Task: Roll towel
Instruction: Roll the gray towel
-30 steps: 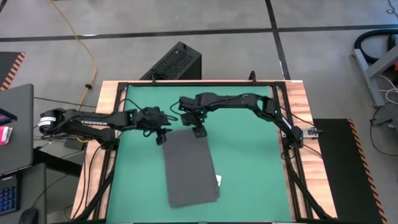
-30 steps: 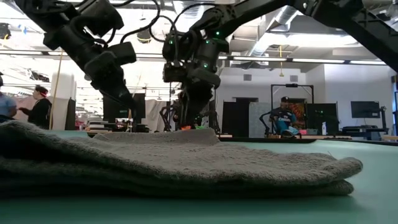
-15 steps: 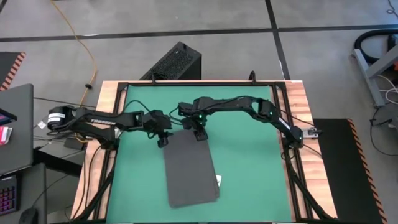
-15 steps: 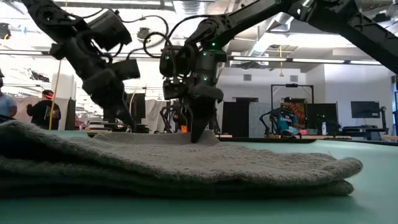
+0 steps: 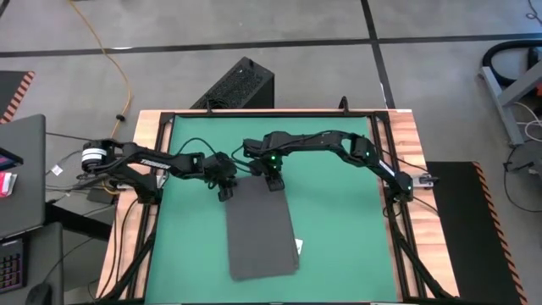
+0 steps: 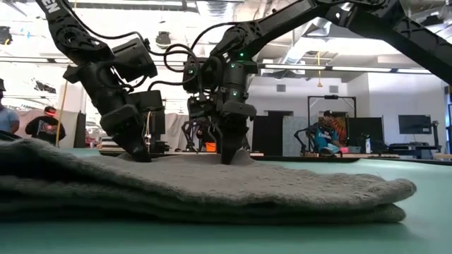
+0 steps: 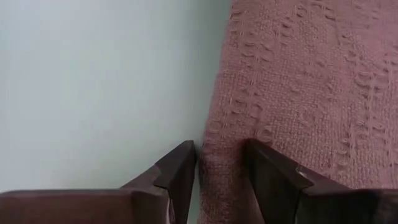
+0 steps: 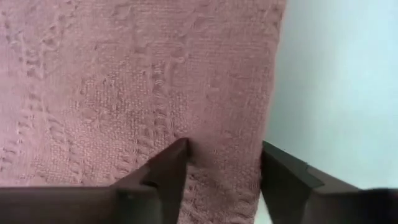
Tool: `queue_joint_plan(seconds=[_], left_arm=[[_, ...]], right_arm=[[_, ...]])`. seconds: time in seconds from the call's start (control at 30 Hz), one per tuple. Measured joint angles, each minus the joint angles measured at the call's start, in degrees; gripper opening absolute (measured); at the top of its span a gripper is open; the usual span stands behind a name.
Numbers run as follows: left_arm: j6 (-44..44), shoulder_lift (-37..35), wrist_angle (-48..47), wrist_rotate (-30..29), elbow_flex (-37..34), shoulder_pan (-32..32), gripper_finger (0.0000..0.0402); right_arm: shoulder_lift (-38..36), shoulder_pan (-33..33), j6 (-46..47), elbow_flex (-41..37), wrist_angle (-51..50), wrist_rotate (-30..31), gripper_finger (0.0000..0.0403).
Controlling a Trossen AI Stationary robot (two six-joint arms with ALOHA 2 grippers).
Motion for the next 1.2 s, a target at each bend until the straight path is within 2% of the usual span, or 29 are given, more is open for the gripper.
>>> queue_joint_plan(seconds=[0.07,0.13,0.23,0.27,0.37,0.43,0.57,0.73,0.83,1.07,1.2], left_arm=[[0.3,0.0,-0.1,1.6,0.0,0.1,0.0139],[-0.1,0.0,-0.5,2.1,0.0,0.1,0.0135],[-0.8,0.0,-1.1,2.0,0.0,0.1,0.0108],[-1.0,0.0,-1.1,1.4,0.0,0.0,0.0093],[-3.0,0.0,-0.5,-0.2,0.1,0.0,0.003],[-3.5,-0.8,-1.1,-0.5,0.8,0.0,0.001],[0.2,-4.0,-5.0,-3.4,4.1,-0.3,0.0003],[8.1,-6.8,-11.4,-15.1,10.8,0.5,0.0001],[14.5,-8.1,-13.4,-20.1,16.0,2.0,0.0001],[32.1,-9.3,-13.3,-28.1,30.2,7.2,0.0],[36.2,-9.2,-14.7,-29.2,36.5,8.0,0.0]], right_arm=[[1.0,0.1,0.0,0.0,-0.2,0.2,0.0175],[1.1,0.1,-0.1,0.0,-0.5,1.2,0.0122],[0.7,0.3,-0.8,-0.1,-0.7,2.5,0.0032],[0.1,0.3,-1.1,-0.1,-0.8,2.5,0.0021],[-1.3,0.5,-0.2,-0.3,-1.5,3.1,0.0018],[-2.3,0.8,0.4,-0.4,-2.6,4.5,0.0015],[-5.3,1.7,-0.2,-0.5,-2.8,9.9,0.0014],[-10.2,0.7,-3.4,-0.5,-2.2,20.7,0.0014],[-14.4,-1.1,-5.5,-0.5,-0.4,25.8,0.0014],[-24.0,-5.9,-7.7,-0.4,5.4,31.4,0.0014],[-28.1,-6.3,-6.5,-0.4,3.6,34.0,0.0014]])
